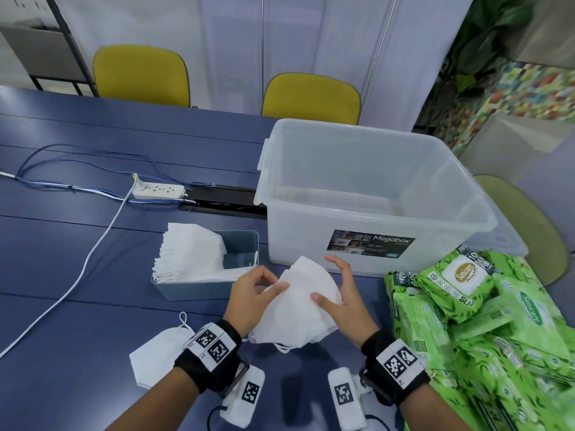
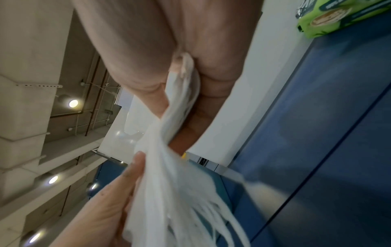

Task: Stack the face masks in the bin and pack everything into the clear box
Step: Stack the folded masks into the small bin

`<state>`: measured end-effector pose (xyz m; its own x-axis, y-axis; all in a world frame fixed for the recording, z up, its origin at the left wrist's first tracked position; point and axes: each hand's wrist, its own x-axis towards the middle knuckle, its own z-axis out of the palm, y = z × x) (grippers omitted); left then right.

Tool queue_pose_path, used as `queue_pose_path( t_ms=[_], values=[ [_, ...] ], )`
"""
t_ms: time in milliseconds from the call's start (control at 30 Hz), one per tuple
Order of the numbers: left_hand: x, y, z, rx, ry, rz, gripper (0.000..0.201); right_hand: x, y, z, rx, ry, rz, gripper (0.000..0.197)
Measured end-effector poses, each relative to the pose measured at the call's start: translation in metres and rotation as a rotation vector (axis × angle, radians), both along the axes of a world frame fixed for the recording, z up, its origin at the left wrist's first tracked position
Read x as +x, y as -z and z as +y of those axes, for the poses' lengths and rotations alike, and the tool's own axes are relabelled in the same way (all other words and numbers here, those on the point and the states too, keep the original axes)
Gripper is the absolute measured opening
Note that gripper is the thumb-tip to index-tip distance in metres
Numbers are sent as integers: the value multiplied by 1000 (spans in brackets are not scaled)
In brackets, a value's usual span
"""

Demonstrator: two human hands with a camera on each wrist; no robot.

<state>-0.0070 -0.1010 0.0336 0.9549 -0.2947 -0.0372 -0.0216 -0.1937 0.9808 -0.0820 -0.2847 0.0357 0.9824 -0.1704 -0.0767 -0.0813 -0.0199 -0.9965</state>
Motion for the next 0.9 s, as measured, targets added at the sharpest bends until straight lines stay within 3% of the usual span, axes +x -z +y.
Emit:
queue_pose_path(
  t_ms=[133, 233, 333, 433, 500, 600, 667, 767, 833, 900],
  values=[
    [0, -6, 0, -83, -3, -13, 22, -1, -1, 0, -209, 16, 10, 34],
    [3, -12, -1, -120, -60, -66, 28, 0, -2, 2, -152, 99, 81, 35],
    [3, -16, -7, -143, -34, -73, 30, 1, -2, 8, 64, 153, 115, 17],
    [0, -10, -17, -57, 36, -72, 28, 1, -7, 17, 210, 98, 134, 46],
    [-1, 0, -22, 46, 2, -86, 25, 2, -10, 20, 206, 69, 131, 50],
    [-2, 7, -24, 105, -62, -122, 27, 1, -7, 20, 20, 118, 105, 15],
    [-2, 4, -21, 58, 11, -94, 45, 1, 1, 15, -49, 150, 85, 25],
    [5, 5, -12, -10, 270, 20, 88, -2, 1, 5, 62, 67, -45, 57],
    [10, 9, -6, 55, 418, 27, 77, -2, -1, -2, 139, 20, -71, 76],
    [11, 11, -4, 199, 474, -34, 38, -2, 2, -10, 145, 57, -60, 76]
  ],
)
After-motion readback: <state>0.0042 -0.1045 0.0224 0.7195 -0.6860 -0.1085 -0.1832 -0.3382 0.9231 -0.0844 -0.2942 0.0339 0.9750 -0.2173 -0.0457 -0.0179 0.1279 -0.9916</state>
